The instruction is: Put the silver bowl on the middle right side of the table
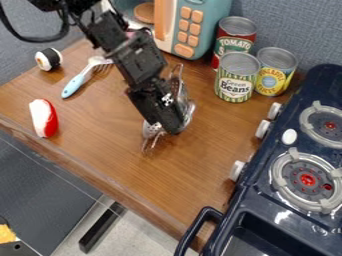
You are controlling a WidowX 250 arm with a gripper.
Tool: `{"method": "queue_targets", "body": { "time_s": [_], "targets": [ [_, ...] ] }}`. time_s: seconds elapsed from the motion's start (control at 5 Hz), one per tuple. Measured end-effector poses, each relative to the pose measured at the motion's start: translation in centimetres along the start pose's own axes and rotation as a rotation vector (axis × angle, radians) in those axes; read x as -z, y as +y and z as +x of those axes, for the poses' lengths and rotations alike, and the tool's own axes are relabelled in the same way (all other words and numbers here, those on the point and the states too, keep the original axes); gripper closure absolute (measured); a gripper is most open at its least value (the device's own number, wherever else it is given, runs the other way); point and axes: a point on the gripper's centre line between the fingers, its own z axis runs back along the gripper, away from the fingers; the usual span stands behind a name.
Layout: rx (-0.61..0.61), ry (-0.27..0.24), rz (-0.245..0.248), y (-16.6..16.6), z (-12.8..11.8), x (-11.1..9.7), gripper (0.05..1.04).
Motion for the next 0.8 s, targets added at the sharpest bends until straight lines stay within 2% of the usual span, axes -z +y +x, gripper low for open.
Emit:
{"method": "queue_targets", "body": {
  "time_s": [0.2,0.4,0.6,0.8],
  "targets": [
    [-0.09,0.092,0.241,-1.7,0.2,-1.3,0.083],
    [-0.153,0.127,0.366,-1.9,-0.2,-2.2,0.083],
    [-0.299,0.225,0.589,-3.6,-0.7,-3.0,0.083],
    [-0.349,0.242,0.635,-3.4,-1.1,-3.6,0.083]
  ]
}}
